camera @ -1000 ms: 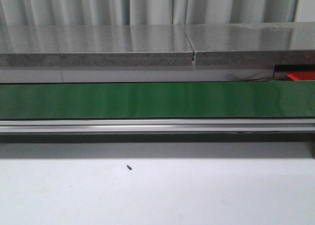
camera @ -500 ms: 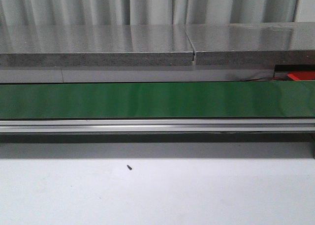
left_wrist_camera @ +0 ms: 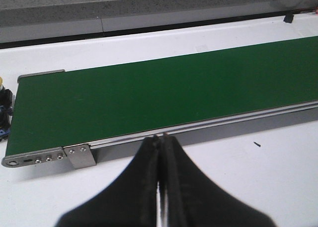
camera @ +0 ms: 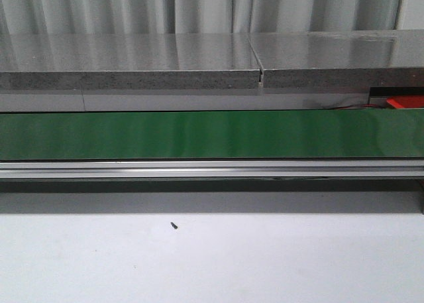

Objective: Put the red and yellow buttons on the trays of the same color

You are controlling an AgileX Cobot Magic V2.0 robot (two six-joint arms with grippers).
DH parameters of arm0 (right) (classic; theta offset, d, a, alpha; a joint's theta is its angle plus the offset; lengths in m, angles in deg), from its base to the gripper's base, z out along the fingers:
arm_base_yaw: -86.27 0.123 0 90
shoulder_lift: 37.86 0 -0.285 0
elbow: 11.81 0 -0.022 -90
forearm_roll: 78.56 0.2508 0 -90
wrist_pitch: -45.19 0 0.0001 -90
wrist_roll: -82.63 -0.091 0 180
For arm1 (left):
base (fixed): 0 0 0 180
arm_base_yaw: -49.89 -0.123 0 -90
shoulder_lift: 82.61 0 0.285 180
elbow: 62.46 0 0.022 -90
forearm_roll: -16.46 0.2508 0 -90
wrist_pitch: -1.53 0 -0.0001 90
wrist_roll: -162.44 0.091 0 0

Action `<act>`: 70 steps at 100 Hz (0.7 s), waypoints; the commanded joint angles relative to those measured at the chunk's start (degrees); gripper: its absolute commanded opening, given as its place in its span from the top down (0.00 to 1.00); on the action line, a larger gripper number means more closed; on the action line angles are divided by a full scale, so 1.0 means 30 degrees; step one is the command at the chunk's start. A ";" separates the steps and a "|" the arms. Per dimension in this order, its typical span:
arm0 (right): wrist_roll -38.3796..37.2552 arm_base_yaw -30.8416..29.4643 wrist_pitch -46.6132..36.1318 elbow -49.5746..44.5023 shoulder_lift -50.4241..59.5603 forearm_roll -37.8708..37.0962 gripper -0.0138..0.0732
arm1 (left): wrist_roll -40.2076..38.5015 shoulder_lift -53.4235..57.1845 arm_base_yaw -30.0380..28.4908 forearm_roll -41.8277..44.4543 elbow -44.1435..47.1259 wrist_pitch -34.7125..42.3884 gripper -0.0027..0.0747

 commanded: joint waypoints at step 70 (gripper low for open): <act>0.0000 -0.0007 -0.1239 0.0466 -0.0031 0.0099 0.92 | 0.0012 -0.3245 -0.2997 0.0776 -0.0383 0.3296 0.99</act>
